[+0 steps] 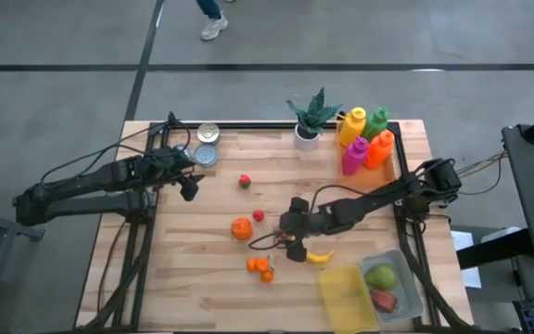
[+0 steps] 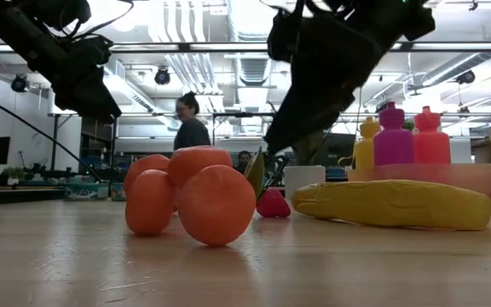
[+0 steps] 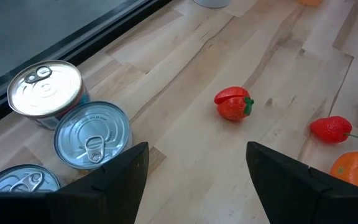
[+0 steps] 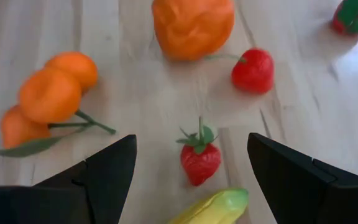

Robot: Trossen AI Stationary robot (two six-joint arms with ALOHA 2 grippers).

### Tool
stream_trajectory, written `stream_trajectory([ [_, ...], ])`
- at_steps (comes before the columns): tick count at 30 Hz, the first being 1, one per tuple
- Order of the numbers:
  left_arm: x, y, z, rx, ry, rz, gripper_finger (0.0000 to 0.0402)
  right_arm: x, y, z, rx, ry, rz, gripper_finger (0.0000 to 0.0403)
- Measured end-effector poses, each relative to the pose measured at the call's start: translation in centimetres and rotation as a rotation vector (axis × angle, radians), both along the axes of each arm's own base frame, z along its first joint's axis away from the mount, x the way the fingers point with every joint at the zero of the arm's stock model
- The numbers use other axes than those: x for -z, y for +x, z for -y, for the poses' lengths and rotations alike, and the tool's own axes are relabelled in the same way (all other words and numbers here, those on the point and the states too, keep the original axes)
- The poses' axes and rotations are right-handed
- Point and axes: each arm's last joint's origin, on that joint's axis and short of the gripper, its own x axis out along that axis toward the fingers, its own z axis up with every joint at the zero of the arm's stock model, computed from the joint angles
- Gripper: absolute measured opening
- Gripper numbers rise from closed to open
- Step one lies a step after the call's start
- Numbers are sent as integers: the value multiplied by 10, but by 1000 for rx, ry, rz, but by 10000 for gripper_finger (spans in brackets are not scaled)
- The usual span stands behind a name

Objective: Pick & Place Food Item
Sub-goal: Put the bottom red strawberry into the gray bin

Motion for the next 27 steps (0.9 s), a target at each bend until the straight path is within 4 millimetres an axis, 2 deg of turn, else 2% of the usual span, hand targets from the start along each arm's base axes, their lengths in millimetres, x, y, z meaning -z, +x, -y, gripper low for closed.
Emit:
stream_trajectory([
  [6,0,0,0,0,0,0,275,18,4,0,5,-10,-39,304],
  [16,0,0,0,0,0,0,275,36,8,-1,7,-17,-64,304],
  [27,0,0,0,0,0,0,275,39,9,3,17,-20,-69,304],
])
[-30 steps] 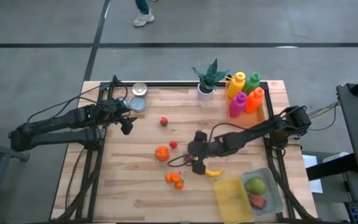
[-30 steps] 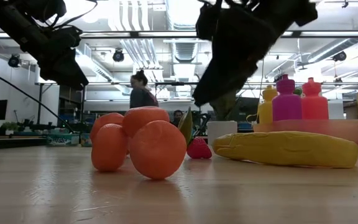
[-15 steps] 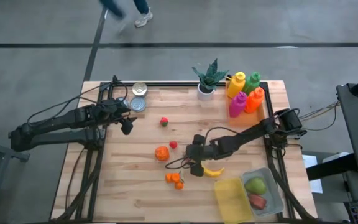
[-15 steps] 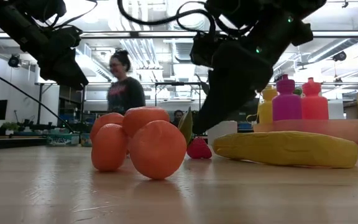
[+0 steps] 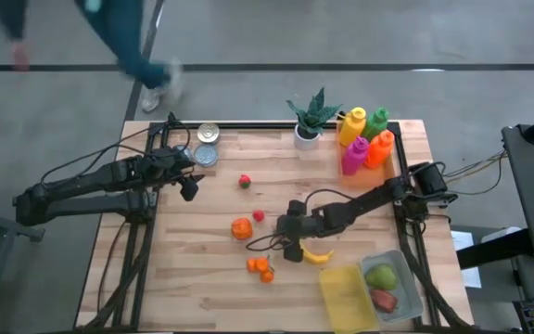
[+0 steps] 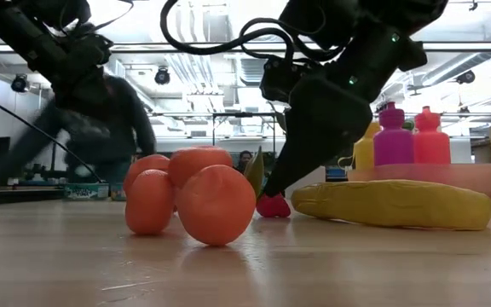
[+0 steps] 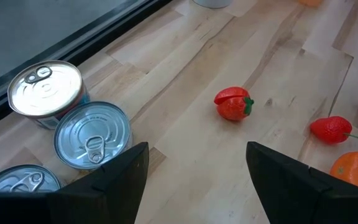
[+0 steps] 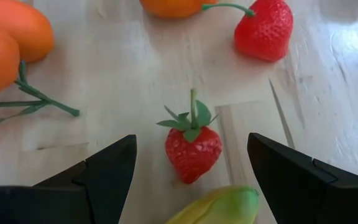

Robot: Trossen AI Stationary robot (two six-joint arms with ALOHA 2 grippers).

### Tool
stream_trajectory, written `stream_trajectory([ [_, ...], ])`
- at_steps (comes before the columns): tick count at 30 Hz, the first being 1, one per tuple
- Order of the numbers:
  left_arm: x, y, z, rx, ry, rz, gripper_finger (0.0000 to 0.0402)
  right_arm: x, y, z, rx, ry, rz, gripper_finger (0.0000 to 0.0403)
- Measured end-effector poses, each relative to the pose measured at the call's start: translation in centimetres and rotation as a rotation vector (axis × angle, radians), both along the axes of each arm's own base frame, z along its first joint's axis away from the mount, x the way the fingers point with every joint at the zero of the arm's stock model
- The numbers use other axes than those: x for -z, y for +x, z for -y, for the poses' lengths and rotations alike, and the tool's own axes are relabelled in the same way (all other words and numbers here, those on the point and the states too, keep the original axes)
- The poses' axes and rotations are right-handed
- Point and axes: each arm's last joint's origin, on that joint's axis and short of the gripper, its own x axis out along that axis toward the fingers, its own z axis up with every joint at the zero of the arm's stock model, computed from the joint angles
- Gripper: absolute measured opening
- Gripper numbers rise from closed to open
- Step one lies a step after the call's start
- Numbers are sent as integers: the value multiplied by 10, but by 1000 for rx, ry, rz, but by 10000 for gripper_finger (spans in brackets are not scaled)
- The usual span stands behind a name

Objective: Pick & Place Food Item
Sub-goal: Put the bottom red strawberry into the gray bin

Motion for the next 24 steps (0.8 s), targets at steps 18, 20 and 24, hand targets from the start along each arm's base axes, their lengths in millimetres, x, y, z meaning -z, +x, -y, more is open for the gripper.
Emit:
stream_trajectory([
  [18,0,0,0,0,0,0,275,0,3,6,-7,32,16,304],
  [20,0,0,0,0,0,0,275,0,3,7,-9,28,16,304],
  [24,0,0,0,0,0,0,275,1,2,7,-30,16,12,304],
])
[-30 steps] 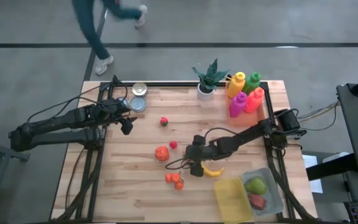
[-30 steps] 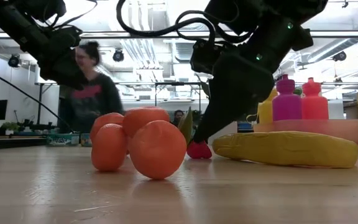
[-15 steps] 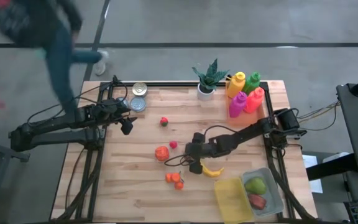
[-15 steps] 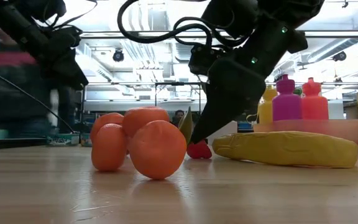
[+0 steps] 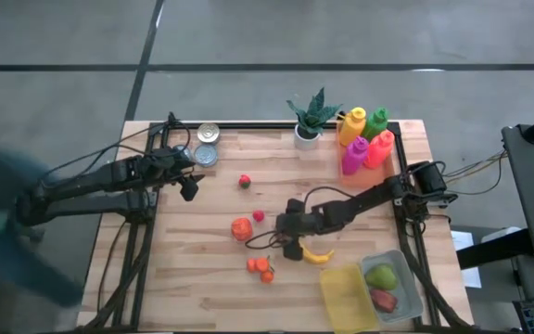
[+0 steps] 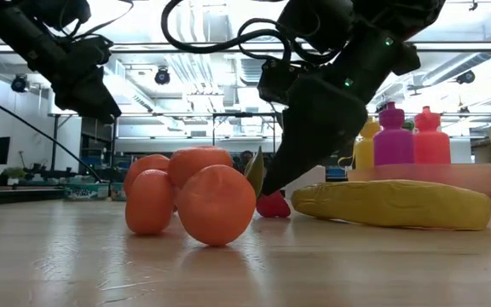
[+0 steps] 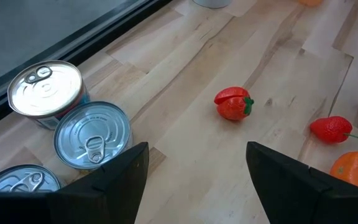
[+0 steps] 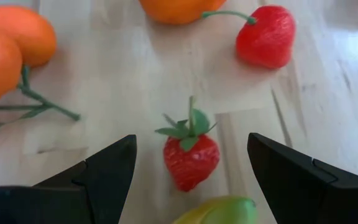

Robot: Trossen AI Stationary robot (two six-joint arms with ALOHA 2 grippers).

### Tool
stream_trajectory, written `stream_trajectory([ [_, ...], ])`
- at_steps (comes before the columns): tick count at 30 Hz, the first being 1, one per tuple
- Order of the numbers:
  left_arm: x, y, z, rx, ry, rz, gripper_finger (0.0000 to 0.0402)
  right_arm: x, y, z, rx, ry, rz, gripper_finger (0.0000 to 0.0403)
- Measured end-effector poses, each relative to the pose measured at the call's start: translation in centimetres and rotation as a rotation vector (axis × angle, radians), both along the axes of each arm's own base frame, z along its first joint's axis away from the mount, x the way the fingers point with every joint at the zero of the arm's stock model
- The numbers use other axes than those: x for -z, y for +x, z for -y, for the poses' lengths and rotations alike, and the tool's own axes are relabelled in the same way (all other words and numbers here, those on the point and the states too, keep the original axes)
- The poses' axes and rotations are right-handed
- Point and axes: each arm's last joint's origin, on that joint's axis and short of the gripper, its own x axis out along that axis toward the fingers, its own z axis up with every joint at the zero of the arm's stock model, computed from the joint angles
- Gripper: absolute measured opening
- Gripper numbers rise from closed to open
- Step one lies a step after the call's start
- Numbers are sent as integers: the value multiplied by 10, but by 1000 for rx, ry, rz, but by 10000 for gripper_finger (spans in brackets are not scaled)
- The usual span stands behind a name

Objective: Pick & Place Food Item
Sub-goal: Put the bottom red strawberry into the gray bin

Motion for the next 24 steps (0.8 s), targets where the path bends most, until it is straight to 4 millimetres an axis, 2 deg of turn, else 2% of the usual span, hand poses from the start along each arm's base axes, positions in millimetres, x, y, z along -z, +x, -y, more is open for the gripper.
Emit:
stream_trajectory([
  [24,0,0,0,0,0,-1,275,9,-5,1,-32,22,54,304],
])
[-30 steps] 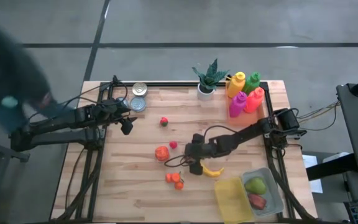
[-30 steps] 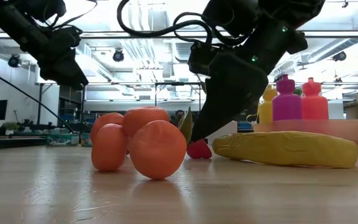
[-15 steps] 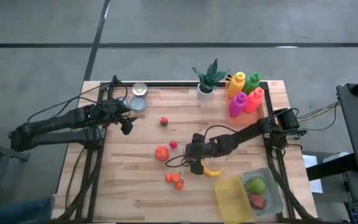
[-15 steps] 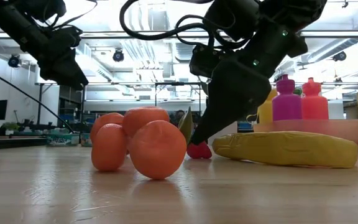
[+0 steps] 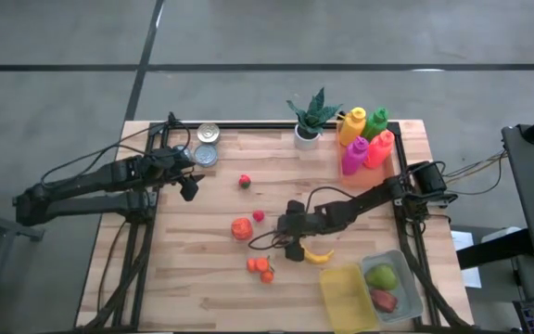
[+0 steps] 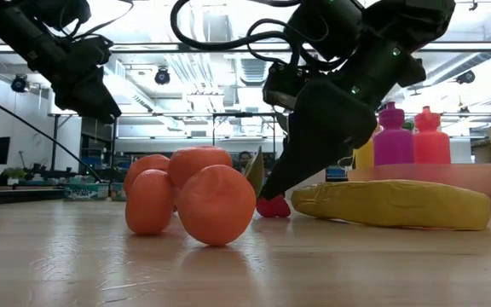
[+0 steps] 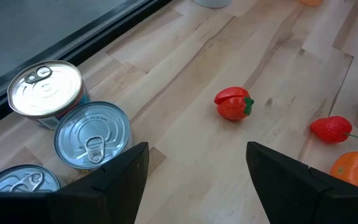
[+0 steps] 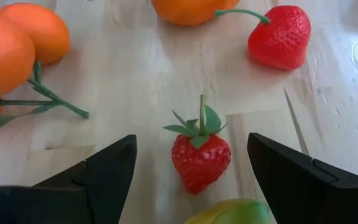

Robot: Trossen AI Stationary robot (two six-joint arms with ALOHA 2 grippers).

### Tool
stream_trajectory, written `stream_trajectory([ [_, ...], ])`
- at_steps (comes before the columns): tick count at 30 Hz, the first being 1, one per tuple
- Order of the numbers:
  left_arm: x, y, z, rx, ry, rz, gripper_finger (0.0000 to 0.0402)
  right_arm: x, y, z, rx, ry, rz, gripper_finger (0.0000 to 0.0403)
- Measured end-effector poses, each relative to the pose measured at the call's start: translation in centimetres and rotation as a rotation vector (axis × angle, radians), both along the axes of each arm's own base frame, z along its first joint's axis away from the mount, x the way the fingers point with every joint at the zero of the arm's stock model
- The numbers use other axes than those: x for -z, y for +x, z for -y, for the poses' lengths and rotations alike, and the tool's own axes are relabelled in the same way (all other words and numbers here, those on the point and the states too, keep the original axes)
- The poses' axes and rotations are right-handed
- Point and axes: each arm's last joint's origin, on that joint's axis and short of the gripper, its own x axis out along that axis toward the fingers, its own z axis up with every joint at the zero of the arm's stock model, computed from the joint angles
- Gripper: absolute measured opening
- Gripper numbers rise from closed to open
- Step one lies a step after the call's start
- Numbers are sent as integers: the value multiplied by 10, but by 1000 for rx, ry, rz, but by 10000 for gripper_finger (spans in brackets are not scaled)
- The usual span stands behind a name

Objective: Pick & Place Food Item
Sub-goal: Put the bottom red strawberry into the gray bin

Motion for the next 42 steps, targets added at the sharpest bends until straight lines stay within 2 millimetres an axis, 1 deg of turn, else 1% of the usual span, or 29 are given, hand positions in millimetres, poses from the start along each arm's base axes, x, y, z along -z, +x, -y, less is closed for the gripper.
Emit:
stream_trajectory([
  [11,0,0,0,0,0,0,275,4,-4,1,-20,-23,-21,304],
  [28,0,0,0,0,0,0,275,4,-4,1,-44,-38,-18,301],
  [31,0,0,0,0,0,0,275,4,-4,1,-46,-35,-18,282],
  [37,0,0,0,0,0,0,275,4,-3,0,-51,-13,-17,219],
  [40,0,0,0,0,0,0,275,4,-3,0,-51,-13,-17,203],
  [42,0,0,0,0,0,0,275,4,-3,0,-50,-13,-17,200],
])
